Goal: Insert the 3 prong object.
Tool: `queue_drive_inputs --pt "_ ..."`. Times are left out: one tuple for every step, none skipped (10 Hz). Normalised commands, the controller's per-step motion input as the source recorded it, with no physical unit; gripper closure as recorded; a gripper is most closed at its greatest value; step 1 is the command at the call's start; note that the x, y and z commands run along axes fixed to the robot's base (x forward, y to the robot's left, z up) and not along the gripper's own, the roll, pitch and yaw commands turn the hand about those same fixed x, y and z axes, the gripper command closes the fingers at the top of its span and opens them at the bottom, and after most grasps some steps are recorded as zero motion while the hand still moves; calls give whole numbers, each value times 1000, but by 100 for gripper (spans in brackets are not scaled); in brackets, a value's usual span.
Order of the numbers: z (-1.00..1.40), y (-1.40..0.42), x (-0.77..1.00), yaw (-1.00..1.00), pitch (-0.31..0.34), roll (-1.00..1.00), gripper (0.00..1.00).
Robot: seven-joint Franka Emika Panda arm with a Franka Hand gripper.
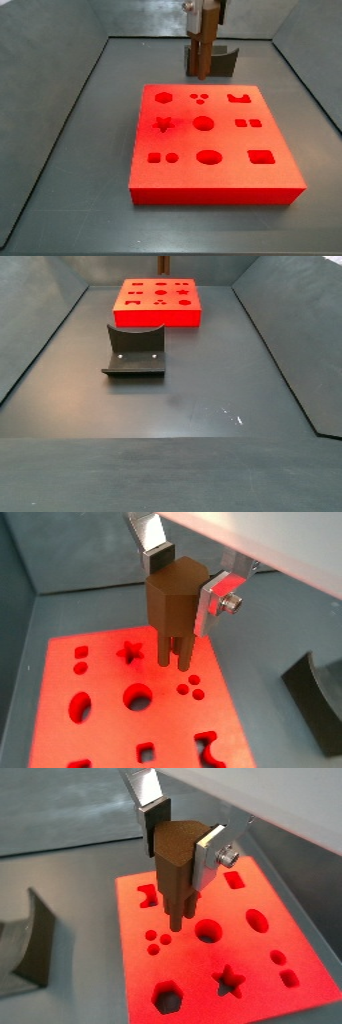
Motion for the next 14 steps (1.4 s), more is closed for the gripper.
queue_drive_inputs --pt "-86 486 0 494 90 181 100" --pt "-20 366 49 171 86 143 100" --pt "0 20 0 0 0 0 100" --pt "-117 0 0 0 39 0 100" --pt "-189 0 346 -429 219 -29 100" --pt "-246 0 211 -537 333 -11 100" --pt "-249 0 66 -594 411 -16 100" --pt "-223 0 23 -600 440 -27 100" --pt "-240 0 91 -549 427 -19 100" --pt "-106 0 269 -197 290 0 100" --pt "-60 0 0 0 0 0 100" --pt "-257 0 331 54 21 0 100" --pt "-217 71 431 177 26 0 100" --pt "-109 77 197 163 3 0 100"
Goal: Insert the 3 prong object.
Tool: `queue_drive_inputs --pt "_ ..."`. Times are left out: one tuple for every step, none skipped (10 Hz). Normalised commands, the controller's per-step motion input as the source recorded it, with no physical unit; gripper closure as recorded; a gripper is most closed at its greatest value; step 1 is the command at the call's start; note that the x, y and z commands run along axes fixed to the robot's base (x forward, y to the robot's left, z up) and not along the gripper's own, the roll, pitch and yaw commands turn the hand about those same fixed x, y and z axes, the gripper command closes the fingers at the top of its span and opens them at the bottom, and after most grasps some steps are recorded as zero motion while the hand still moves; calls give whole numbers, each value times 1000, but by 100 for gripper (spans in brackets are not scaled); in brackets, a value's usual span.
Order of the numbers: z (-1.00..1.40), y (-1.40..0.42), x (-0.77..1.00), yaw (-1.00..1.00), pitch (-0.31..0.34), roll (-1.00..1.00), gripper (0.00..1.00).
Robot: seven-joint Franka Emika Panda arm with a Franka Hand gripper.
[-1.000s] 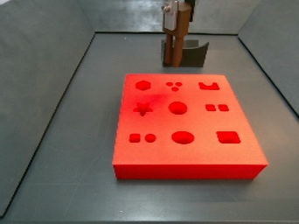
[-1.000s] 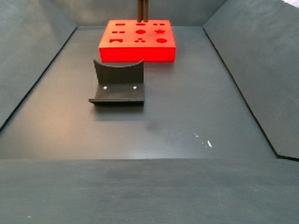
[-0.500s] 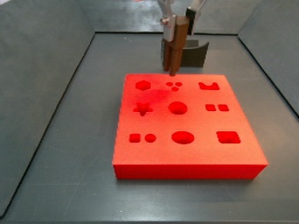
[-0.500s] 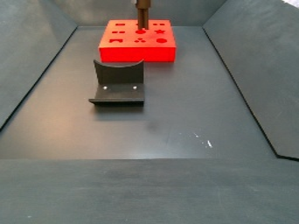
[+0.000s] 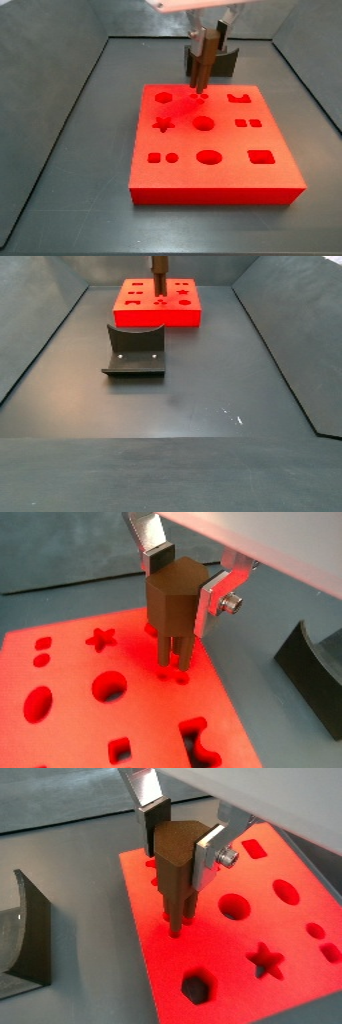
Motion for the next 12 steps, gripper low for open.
queue_drive_inputs --pt "-49 40 0 43 0 -13 100" --pt "-109 11 0 9 0 0 100" --pt "-157 0 -29 0 0 13 100" --pt "-223 0 0 11 -14 63 100" --pt "-263 0 140 137 -9 134 100" --pt "-269 0 234 177 0 134 100" --pt "-237 0 51 74 0 107 100" --pt "-200 -14 0 0 0 91 100" --pt "-203 -40 -17 0 0 111 100" --pt "-171 -51 -100 0 -20 146 100" --pt "-140 -71 -171 0 -59 183 100" --pt "-131 -117 -111 0 -87 219 100"
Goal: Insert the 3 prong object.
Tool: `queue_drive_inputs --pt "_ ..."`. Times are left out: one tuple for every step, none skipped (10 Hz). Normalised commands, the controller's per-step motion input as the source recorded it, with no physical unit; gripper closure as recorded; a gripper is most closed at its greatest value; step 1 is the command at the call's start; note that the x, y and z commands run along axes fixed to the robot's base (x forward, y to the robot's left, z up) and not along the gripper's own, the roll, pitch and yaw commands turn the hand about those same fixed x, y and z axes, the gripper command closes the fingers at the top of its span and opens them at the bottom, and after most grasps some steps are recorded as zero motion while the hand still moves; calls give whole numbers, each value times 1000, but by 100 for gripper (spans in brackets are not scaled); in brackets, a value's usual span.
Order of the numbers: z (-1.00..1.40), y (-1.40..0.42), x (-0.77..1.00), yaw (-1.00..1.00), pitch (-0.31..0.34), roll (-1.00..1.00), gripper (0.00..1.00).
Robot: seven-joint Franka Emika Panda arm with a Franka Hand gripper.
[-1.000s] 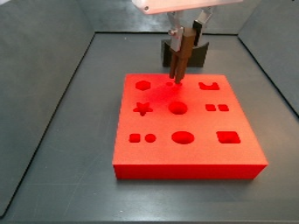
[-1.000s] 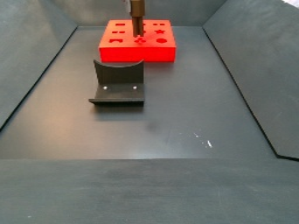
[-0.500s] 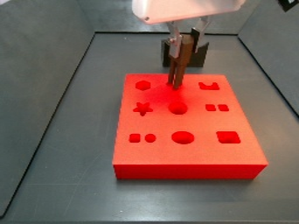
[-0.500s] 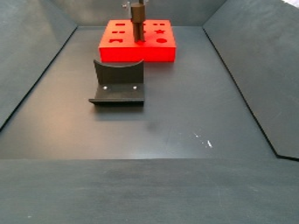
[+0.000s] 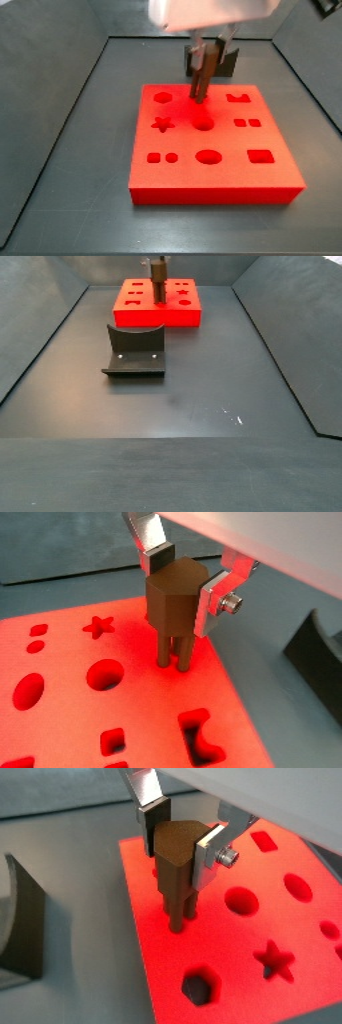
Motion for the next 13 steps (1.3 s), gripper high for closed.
queue_drive_inputs --pt "-163 -77 -80 0 -61 201 100" --pt "-194 -34 -40 0 -11 176 100" --pt "-206 -11 0 0 0 164 100" --pt "-409 -89 203 0 3 144 100" --pt "-620 -63 269 0 74 37 100" --pt "-734 0 189 0 67 0 100" --pt "-697 0 166 0 57 0 100" --pt "-669 0 149 0 63 0 100" --pt "-677 0 40 0 51 -39 100" --pt "-674 0 0 0 20 -77 100" --pt "-637 6 -100 0 4 -54 100" --pt "-483 0 -83 0 26 -14 100" --pt "0 0 0 0 -7 0 100"
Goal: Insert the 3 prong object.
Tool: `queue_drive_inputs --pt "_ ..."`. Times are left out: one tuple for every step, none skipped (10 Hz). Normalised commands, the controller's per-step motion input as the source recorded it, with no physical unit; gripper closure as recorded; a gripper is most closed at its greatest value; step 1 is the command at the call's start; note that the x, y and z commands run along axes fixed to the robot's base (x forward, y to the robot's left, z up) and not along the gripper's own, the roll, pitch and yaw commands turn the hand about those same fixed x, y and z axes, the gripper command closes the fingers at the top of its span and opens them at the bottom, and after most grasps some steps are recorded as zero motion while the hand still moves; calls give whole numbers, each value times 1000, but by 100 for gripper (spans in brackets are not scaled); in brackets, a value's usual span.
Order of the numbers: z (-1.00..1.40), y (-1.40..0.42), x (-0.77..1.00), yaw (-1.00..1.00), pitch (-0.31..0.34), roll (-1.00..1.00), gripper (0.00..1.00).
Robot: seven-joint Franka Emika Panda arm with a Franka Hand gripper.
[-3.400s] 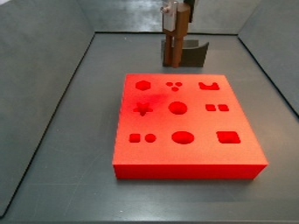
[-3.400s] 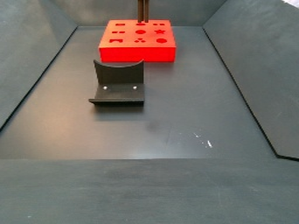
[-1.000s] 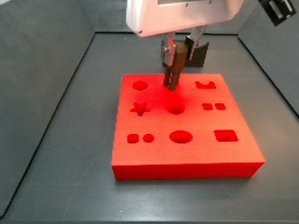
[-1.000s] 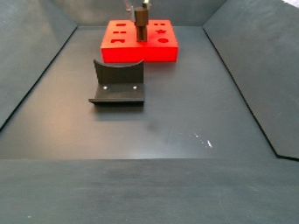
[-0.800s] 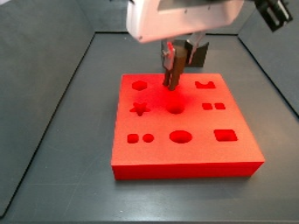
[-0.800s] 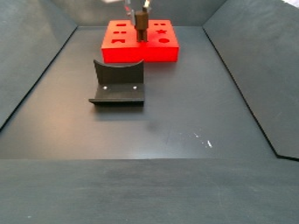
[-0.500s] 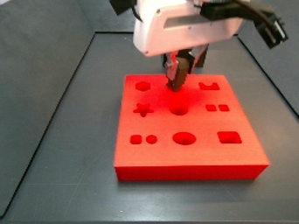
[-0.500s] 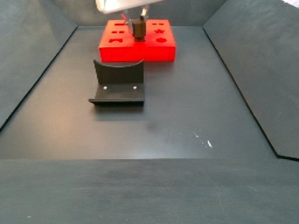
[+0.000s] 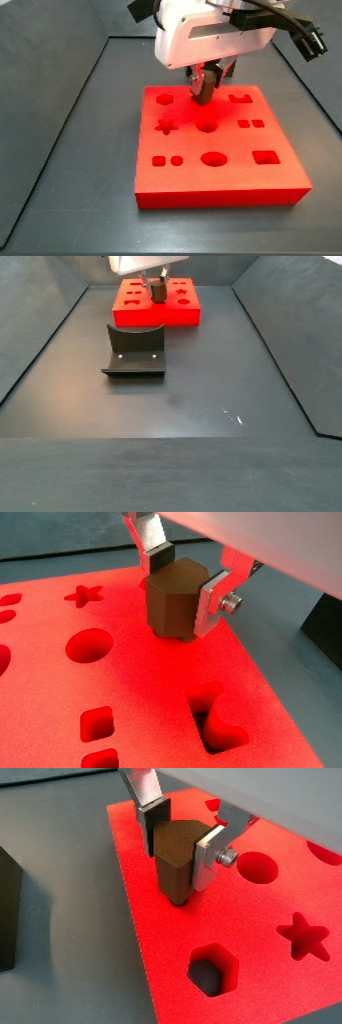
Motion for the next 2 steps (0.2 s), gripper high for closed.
queue_drive_inputs --pt "0 0 -17 0 -10 0 100" --pt "0 0 -9 0 -1 0 100"
